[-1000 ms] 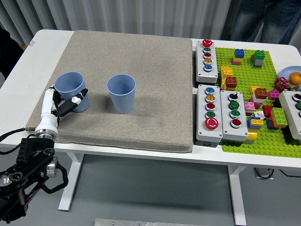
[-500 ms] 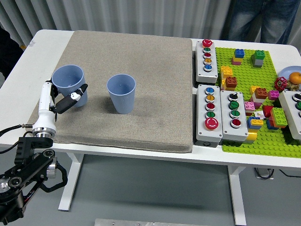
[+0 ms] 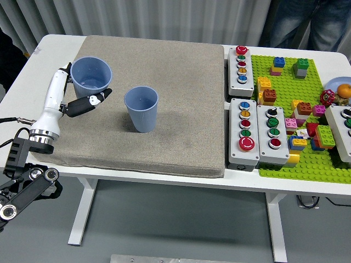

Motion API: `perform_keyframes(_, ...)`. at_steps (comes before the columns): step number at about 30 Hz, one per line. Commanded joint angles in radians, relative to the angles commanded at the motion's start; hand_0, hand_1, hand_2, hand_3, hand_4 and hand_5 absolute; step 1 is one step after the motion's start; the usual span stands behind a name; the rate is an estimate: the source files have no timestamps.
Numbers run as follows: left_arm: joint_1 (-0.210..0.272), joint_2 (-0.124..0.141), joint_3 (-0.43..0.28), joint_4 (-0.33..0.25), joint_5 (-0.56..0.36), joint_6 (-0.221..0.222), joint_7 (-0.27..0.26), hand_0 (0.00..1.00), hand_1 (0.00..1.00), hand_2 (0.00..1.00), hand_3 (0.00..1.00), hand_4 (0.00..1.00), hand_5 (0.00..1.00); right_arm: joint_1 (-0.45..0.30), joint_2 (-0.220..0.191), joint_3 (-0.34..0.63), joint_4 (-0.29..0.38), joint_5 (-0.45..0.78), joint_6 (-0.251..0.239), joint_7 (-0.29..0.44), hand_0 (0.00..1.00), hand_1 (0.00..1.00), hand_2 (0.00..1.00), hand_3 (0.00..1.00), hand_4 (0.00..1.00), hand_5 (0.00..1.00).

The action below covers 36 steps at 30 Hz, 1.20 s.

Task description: Pick cup pour cup place

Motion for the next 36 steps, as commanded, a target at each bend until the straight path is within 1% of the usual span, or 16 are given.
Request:
perform_keyframes(1, -0.02, 0.015, 0.017, -0.002, 0.032, -0.008, 0.023, 0.46, 0.504, 0.657, 0.576, 0.783, 0.174, 0.001, -0.001, -0.003, 0.0, 0.007, -0.001, 0.001, 0.701, 0.625, 0.56, 0.566, 0.002, 0.024)
perform_keyframes(3, -0.046, 0.029, 0.037, 0.0, 0.098, -0.017, 0.052, 0.471, 0.503, 0.657, 0.577, 0.776, 0.17, 0.003, -0.002, -0.007, 0.0, 0.012, -0.002, 0.002, 0.701, 0.625, 0.56, 0.566, 0.002, 0.023)
perform_keyframes(4, -0.051, 0.032, 0.04, 0.0, 0.117, -0.018, 0.057, 0.471, 0.503, 0.657, 0.577, 0.776, 0.17, 0.004, -0.002, -0.008, 0.0, 0.013, -0.002, 0.002, 0.701, 0.625, 0.56, 0.566, 0.002, 0.023)
perform_keyframes(7, -0.086, 0.047, 0.053, 0.011, 0.2, -0.035, 0.095, 0.471, 0.503, 0.657, 0.577, 0.776, 0.17, 0.006, -0.003, -0.01, 0.0, 0.017, -0.004, 0.003, 0.701, 0.625, 0.56, 0.566, 0.002, 0.023)
perform_keyframes(9, -0.093, 0.05, 0.055, 0.013, 0.234, -0.039, 0.105, 0.473, 0.504, 0.656, 0.577, 0.773, 0.169, 0.006, -0.003, -0.011, 0.0, 0.018, -0.005, 0.003, 0.701, 0.625, 0.56, 0.567, 0.002, 0.022)
perform_keyframes(10, -0.105, 0.059, 0.064, 0.012, 0.268, -0.049, 0.123, 0.473, 0.504, 0.656, 0.577, 0.773, 0.169, 0.007, -0.004, -0.011, 0.0, 0.019, -0.005, 0.003, 0.701, 0.625, 0.56, 0.567, 0.002, 0.022)
perform_keyframes(13, -0.119, 0.07, 0.074, 0.01, 0.326, -0.061, 0.144, 0.473, 0.504, 0.656, 0.577, 0.773, 0.169, 0.008, -0.004, -0.01, 0.0, 0.019, -0.006, 0.004, 0.701, 0.625, 0.56, 0.567, 0.002, 0.022)
perform_keyframes(18, -0.143, 0.083, 0.082, 0.009, 0.469, -0.092, 0.187, 0.467, 0.503, 0.651, 0.578, 0.771, 0.17, 0.011, -0.005, -0.009, 0.0, 0.018, -0.007, 0.004, 0.701, 0.625, 0.56, 0.567, 0.002, 0.021)
perform_keyframes(21, -0.154, 0.092, 0.093, 0.005, 0.535, -0.108, 0.204, 0.469, 0.503, 0.648, 0.577, 0.77, 0.171, 0.012, -0.005, -0.01, 0.0, 0.02, -0.007, 0.005, 0.7, 0.625, 0.56, 0.567, 0.002, 0.02)
perform_keyframes(22, -0.157, 0.094, 0.097, 0.004, 0.548, -0.111, 0.208, 0.469, 0.503, 0.648, 0.577, 0.77, 0.171, 0.013, -0.005, -0.01, 0.0, 0.021, -0.007, 0.005, 0.7, 0.625, 0.56, 0.567, 0.002, 0.02)
perform_keyframes(24, -0.162, 0.098, 0.104, 0.0, 0.544, -0.11, 0.21, 0.469, 0.503, 0.648, 0.577, 0.77, 0.171, 0.013, -0.005, -0.01, 0.0, 0.022, -0.007, 0.005, 0.7, 0.625, 0.56, 0.567, 0.002, 0.02)
perform_keyframes(30, -0.184, 0.107, 0.123, -0.011, 0.602, -0.121, 0.225, 0.465, 0.503, 0.648, 0.578, 0.769, 0.171, 0.012, -0.005, -0.009, 0.0, 0.02, -0.007, 0.004, 0.7, 0.625, 0.56, 0.566, 0.002, 0.021)
perform_keyframes(36, -0.193, 0.117, 0.136, -0.016, 0.64, -0.128, 0.233, 0.464, 0.5, 0.645, 0.577, 0.769, 0.172, 0.012, -0.006, -0.009, 0.0, 0.021, -0.007, 0.005, 0.701, 0.625, 0.56, 0.567, 0.002, 0.02)
